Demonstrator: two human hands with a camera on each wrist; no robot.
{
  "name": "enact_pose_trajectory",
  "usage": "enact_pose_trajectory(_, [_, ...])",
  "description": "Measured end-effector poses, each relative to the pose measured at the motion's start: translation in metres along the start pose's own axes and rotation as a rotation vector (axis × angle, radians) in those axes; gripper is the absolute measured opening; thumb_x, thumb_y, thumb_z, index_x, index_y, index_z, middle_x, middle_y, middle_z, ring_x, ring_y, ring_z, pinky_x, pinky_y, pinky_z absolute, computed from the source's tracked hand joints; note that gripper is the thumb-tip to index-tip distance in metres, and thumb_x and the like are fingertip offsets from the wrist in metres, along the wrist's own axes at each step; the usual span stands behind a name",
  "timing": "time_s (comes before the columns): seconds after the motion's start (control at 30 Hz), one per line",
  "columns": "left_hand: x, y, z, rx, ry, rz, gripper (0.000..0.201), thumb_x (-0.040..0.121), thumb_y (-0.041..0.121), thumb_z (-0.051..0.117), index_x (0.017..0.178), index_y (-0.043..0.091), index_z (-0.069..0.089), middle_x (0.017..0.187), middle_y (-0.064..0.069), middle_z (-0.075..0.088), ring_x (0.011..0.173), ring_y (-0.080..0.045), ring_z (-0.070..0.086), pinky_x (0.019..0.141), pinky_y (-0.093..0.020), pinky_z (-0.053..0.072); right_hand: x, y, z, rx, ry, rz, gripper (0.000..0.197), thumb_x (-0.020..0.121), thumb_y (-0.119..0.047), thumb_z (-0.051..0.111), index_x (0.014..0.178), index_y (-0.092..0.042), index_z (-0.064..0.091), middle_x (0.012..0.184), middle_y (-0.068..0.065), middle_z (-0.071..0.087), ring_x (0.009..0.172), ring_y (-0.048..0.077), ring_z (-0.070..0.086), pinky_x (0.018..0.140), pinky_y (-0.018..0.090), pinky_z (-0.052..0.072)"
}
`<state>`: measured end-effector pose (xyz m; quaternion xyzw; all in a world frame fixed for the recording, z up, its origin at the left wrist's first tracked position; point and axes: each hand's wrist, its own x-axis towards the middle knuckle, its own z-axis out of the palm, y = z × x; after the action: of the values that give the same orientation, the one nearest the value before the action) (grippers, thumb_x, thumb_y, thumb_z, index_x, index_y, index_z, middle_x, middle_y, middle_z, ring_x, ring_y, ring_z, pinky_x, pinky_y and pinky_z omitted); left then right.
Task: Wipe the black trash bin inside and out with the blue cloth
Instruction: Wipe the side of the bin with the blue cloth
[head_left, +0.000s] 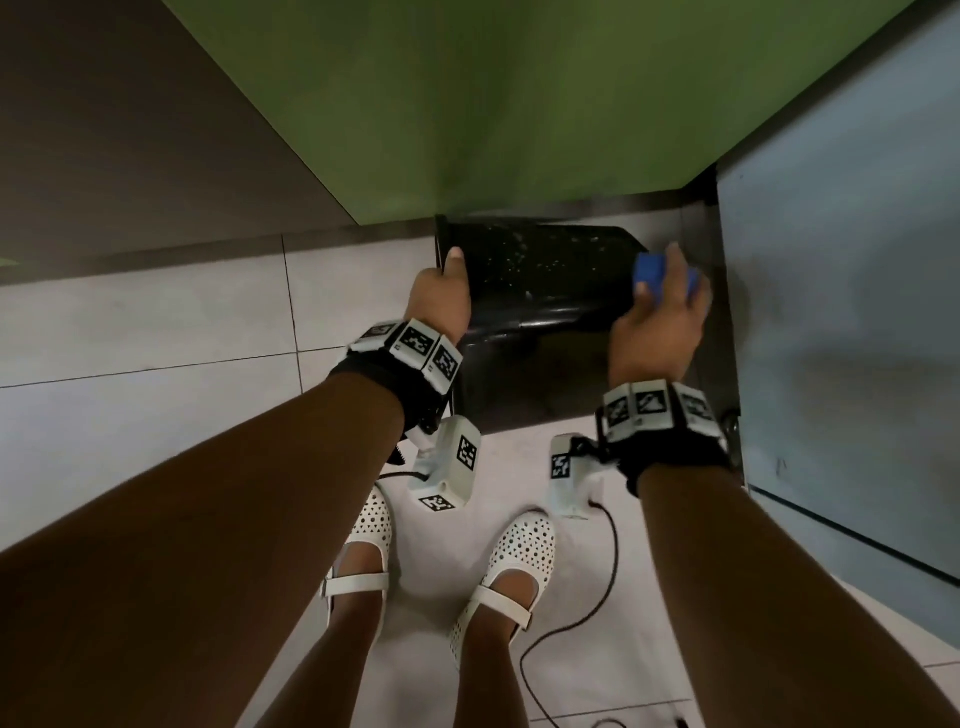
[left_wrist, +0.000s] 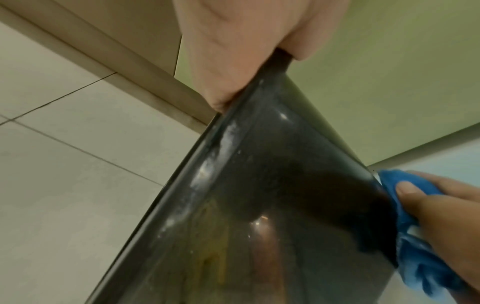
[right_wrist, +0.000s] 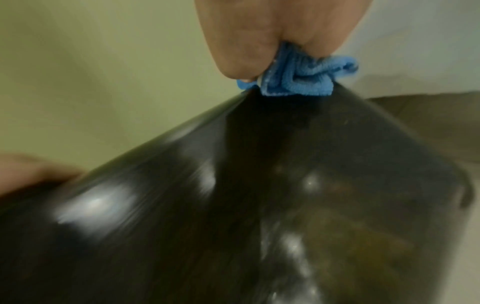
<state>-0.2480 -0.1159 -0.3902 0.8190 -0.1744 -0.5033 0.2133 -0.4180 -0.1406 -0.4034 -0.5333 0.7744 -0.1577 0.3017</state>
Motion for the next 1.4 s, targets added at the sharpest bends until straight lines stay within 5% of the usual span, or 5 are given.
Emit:
enact_pose_trajectory(0.27, [-0.014,-0.015,0.009,-0.083,0.038,0.017,0.049,0.101,0.038,0.023,0.062,0.015,0.041,0.062,-0.001,0.042,0.056,-0.012,0.04,0.063,-0.026,0.031,-0.047,0.026,0.01,0.034,0.121,-0.091,0.044,0.095,-0.013,0.044,0.138,-0.018,0.037,0.149,0.02,0.021,0.133,0.038,0.031,0.102,0.047,0.042])
enact_pose_trajectory(0.67, [-0.017,-0.02,0.004,-0.142,-0.016,0.052,0.05,0.102,0.034,0.021,0.106,0.002,0.059,0.097,-0.005,0.056,0.094,-0.014,0.047,0.073,-0.012,0.029,-0.081,-0.03,0.058,0.013,-0.173,-0.446,0.041,0.095,-0.023,0.039,0.133,-0.011,0.044,0.139,0.024,0.038,0.135,0.039,0.024,0.109,0.054,0.028])
enact_pose_trajectory(0.83, [-0.029,-0.026,0.006,-0.226,-0.052,0.0,0.056,0.099,0.042,0.023,0.131,0.004,0.048,0.134,-0.014,0.053,0.125,-0.026,0.048,0.112,-0.04,0.033,-0.06,-0.039,0.052,-0.173,-0.22,-0.363,0.044,0.093,-0.018,0.045,0.137,-0.018,0.039,0.14,0.019,0.038,0.137,0.034,0.023,0.113,0.047,0.018])
enact_pose_trajectory(1.03, [-0.031,-0.029,0.007,-0.261,-0.016,0.009,0.046,0.101,0.036,0.024,0.111,0.004,0.057,0.097,-0.006,0.061,0.091,-0.016,0.059,0.076,-0.023,0.046,-0.073,-0.02,0.048,-0.188,-0.202,-0.526,0.041,0.092,-0.018,0.047,0.133,-0.017,0.045,0.134,0.022,0.045,0.136,0.039,0.025,0.11,0.057,0.013])
enact_pose_trajectory(1.4, [-0.045,-0.054,0.019,-0.301,0.013,0.046,0.048,0.1,0.036,0.025,0.126,0.004,0.05,0.131,-0.013,0.054,0.126,-0.025,0.048,0.111,-0.035,0.035,-0.013,0.035,0.0,-0.166,-0.008,0.038,0.044,0.095,-0.024,0.043,0.138,-0.027,0.033,0.144,0.017,0.03,0.134,0.034,0.028,0.111,0.051,0.026])
